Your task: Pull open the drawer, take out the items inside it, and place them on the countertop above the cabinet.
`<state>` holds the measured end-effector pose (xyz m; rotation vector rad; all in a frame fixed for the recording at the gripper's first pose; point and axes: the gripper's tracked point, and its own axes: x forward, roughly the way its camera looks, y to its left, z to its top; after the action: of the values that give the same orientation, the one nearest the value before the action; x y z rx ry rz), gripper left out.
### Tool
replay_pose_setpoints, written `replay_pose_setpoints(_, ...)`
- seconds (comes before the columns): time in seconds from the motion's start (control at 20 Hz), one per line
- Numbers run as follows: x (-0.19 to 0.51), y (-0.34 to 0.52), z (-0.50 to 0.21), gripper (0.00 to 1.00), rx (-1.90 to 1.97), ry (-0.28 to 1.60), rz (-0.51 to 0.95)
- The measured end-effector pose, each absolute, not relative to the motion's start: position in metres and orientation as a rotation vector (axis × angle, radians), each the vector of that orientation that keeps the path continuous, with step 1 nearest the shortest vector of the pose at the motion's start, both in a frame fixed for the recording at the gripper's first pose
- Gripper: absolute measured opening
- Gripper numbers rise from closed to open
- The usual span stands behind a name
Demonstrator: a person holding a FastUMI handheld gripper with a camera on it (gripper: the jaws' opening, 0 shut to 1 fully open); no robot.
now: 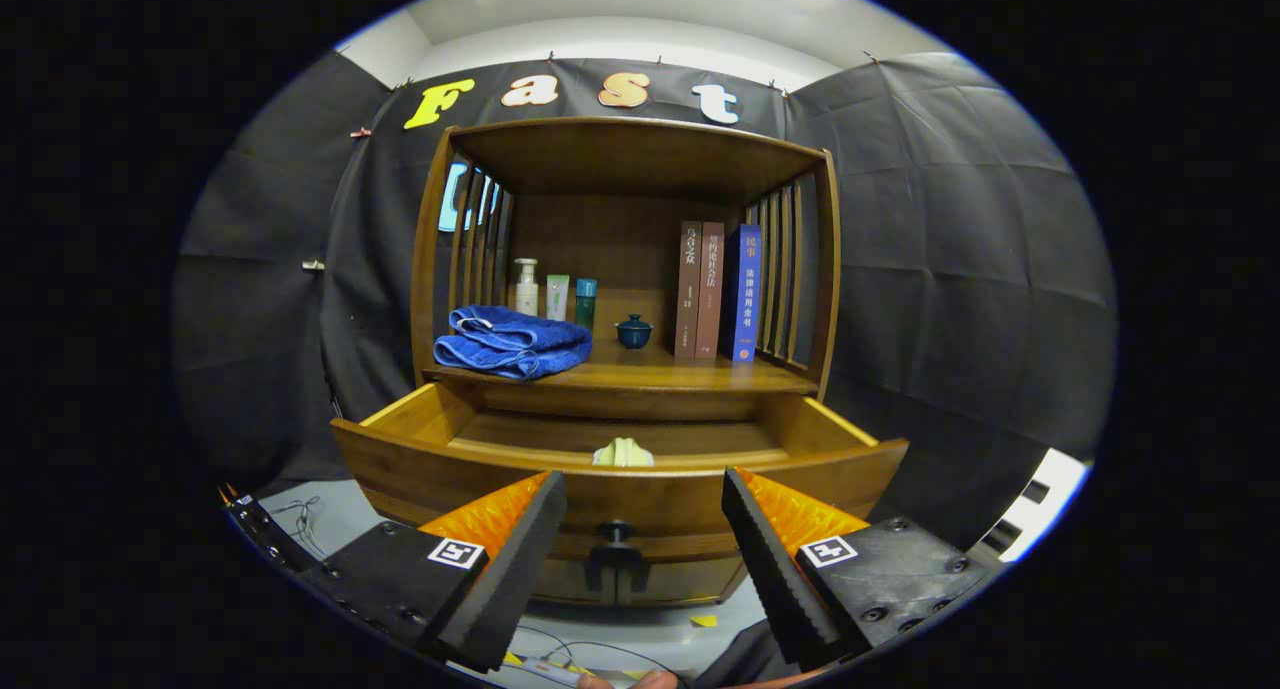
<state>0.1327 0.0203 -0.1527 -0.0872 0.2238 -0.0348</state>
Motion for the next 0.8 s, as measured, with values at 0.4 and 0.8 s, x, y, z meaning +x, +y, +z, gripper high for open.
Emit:
replay_pose_setpoints(0.4,0.217,0.043,-0.134,0.99,-0.117,0.419,-0.012)
replay_pose_setpoints(0.8,0.276,0.039,-0.202,0.99,-0.053,0.753,-0.046)
